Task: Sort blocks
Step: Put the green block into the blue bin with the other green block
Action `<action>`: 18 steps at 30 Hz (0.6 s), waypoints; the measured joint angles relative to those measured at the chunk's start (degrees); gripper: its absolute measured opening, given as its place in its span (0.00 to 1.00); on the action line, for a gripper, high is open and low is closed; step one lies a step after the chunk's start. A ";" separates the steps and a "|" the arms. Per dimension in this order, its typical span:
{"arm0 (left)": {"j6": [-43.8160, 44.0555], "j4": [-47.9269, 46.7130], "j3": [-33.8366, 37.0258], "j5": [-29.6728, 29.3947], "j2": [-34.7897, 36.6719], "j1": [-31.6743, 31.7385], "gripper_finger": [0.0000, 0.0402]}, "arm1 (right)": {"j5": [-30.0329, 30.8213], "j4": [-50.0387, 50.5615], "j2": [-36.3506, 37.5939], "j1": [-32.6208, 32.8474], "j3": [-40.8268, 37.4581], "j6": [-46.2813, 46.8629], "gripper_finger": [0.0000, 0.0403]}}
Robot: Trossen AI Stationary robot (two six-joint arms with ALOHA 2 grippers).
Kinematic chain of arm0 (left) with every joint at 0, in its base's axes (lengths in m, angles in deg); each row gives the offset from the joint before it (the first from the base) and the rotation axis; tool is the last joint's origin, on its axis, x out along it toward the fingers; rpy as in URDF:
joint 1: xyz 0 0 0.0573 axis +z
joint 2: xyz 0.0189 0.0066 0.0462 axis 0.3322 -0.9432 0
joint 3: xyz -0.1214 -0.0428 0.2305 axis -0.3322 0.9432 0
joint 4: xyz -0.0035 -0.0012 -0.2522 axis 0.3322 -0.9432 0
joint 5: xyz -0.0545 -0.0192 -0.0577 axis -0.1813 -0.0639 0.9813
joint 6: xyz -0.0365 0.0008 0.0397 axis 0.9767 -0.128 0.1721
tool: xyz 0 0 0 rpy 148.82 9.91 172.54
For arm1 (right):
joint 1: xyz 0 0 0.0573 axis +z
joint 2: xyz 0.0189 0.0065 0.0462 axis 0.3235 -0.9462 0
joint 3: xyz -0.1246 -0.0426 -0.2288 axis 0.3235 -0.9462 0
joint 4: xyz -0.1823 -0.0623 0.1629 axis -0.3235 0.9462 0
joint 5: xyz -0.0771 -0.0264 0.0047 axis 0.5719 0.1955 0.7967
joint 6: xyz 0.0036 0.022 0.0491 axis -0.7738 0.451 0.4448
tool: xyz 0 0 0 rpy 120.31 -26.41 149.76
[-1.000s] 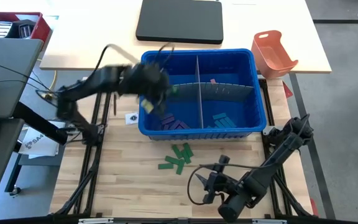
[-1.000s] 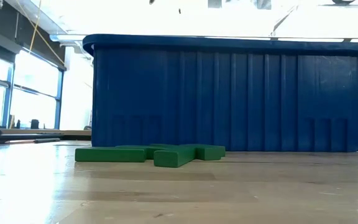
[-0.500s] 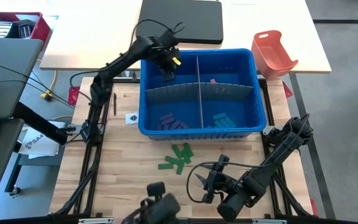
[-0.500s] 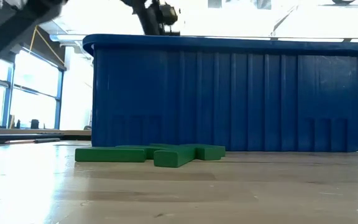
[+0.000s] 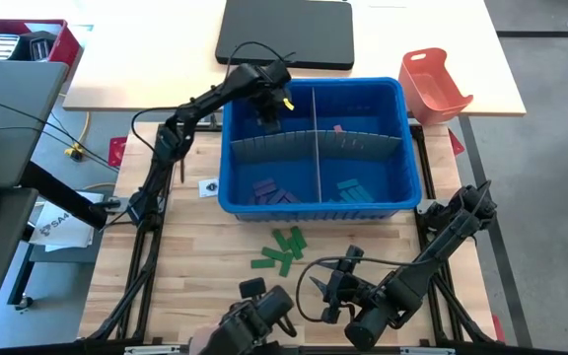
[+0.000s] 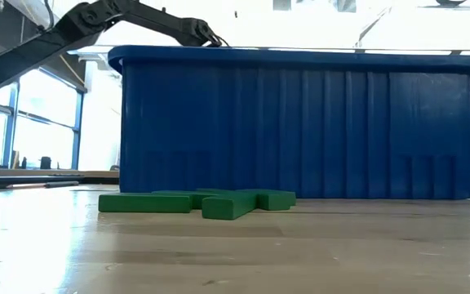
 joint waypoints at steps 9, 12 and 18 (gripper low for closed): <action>6.83 0.73 0.10 -2.58 -1.04 -0.31 0.21 | -0.27 -0.01 0.00 0.02 0.00 -0.01 0.43; 12.49 0.03 -0.48 -3.57 -0.88 -0.70 0.21 | -0.25 0.18 0.00 0.00 0.00 -0.05 0.43; 31.09 0.43 -0.66 -3.57 0.18 -1.79 0.21 | -0.20 0.31 0.00 0.01 0.00 -0.05 0.43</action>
